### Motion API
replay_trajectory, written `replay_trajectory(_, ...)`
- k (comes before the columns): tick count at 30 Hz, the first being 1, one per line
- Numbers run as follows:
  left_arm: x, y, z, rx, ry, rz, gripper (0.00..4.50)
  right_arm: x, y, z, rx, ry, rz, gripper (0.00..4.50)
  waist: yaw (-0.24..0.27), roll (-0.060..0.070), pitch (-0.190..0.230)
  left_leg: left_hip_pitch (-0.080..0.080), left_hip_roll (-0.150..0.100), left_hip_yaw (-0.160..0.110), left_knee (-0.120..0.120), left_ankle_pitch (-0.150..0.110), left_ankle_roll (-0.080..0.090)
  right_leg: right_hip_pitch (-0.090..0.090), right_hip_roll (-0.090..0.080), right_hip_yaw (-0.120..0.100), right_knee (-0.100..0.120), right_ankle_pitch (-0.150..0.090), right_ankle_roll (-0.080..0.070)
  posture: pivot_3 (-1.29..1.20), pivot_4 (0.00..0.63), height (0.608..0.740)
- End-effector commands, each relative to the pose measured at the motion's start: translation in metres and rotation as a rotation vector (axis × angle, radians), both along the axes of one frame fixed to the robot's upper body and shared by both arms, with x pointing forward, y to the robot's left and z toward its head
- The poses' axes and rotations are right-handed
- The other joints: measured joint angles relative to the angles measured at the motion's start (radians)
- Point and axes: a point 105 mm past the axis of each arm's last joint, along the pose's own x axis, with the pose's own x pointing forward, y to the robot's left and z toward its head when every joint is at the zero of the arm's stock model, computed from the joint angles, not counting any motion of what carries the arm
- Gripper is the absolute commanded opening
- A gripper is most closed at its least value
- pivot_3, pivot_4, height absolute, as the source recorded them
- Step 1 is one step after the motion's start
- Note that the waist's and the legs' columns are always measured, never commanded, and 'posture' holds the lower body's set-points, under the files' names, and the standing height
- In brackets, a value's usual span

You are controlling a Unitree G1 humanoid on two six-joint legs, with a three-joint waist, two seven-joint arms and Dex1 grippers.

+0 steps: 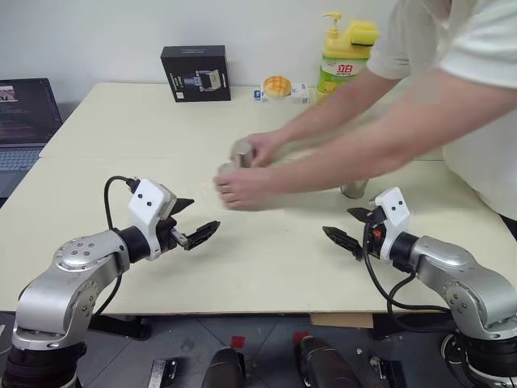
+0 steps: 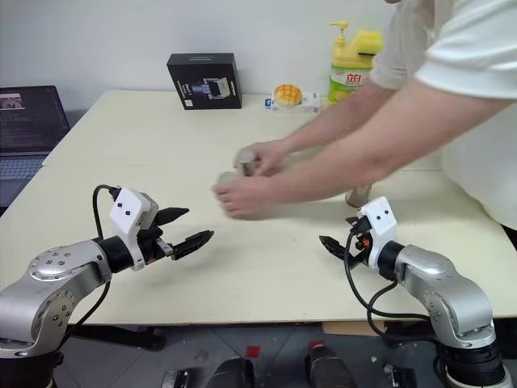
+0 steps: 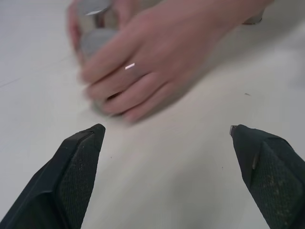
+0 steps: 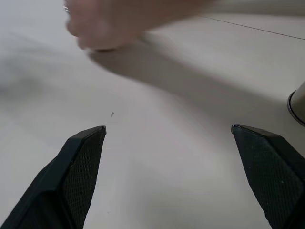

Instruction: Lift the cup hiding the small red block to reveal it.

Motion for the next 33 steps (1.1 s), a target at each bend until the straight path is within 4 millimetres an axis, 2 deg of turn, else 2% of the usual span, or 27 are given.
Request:
replay_trajectory(1, 0.000, 0.004, 0.010, 0.023, -0.048, 0.008, 4.50, 0.000, 0.003, 0.011, 0.009, -0.047, 0.015, 4.47, 0.000, 0.000, 0.000, 0.000, 0.000, 0.000, 0.000, 0.000, 0.000, 0.000, 0.000, 0.000, 0.000, 0.000, 0.000, 0.00, 0.150, 0.740)
replay_trajectory(7, 0.000, 0.006, 0.009, 0.029, -0.051, 0.016, 4.50, 0.001, 0.005, 0.011, 0.012, -0.049, 0.023, 4.47, 0.000, 0.000, 0.000, 0.000, 0.000, 0.000, 0.000, 0.000, 0.000, 0.000, 0.000, 0.000, 0.000, 0.000, 0.000, 0.00, 0.150, 0.740)
replay_trajectory(13, -0.002, 0.018, 0.011, 0.038, -0.060, 0.064, 4.50, -0.001, 0.008, 0.010, 0.012, -0.048, 0.045, 4.47, 0.000, 0.000, 0.000, 0.000, 0.000, 0.000, 0.000, 0.000, 0.000, 0.000, 0.000, 0.000, 0.000, 0.000, 0.000, 0.00, 0.150, 0.740)
replay_trajectory(18, 0.000, 0.029, 0.005, 0.045, -0.077, 0.135, 4.50, -0.013, 0.024, 0.013, 0.040, -0.024, 0.174, 4.47, 0.000, 0.000, 0.000, 0.000, 0.000, 0.000, 0.000, 0.000, 0.000, 0.000, 0.000, 0.000, 0.000, 0.000, 0.000, 0.00, 0.150, 0.740)
replay_trajectory(22, 0.015, 0.028, 0.004, -0.007, -0.132, 0.198, 4.50, -0.029, 0.042, 0.024, 0.107, -0.014, 0.320, 4.47, 0.001, 0.000, 0.000, 0.000, 0.000, 0.000, 0.000, 0.000, 0.000, 0.000, 0.000, 0.000, 0.000, 0.000, 0.000, 0.00, 0.150, 0.740)
replay_trajectory(24, 0.034, 0.024, 0.004, -0.049, -0.189, 0.254, 4.50, -0.033, 0.046, 0.026, 0.105, -0.015, 0.357, 4.47, 0.007, 0.000, 0.000, 0.000, 0.000, -0.001, 0.001, 0.000, 0.000, 0.001, 0.000, -0.001, 0.000, 0.000, 0.000, 0.00, 0.150, 0.740)
replay_trajectory(33, 0.098, 0.002, -0.013, -0.082, -0.277, 0.333, 4.50, -0.031, 0.054, 0.032, 0.108, -0.040, 0.360, 4.47, 0.028, -0.001, -0.001, -0.001, -0.001, -0.001, 0.005, 0.000, 0.000, 0.002, 0.000, 0.000, 0.000, 0.002, 0.004, 0.00, 0.150, 0.740)
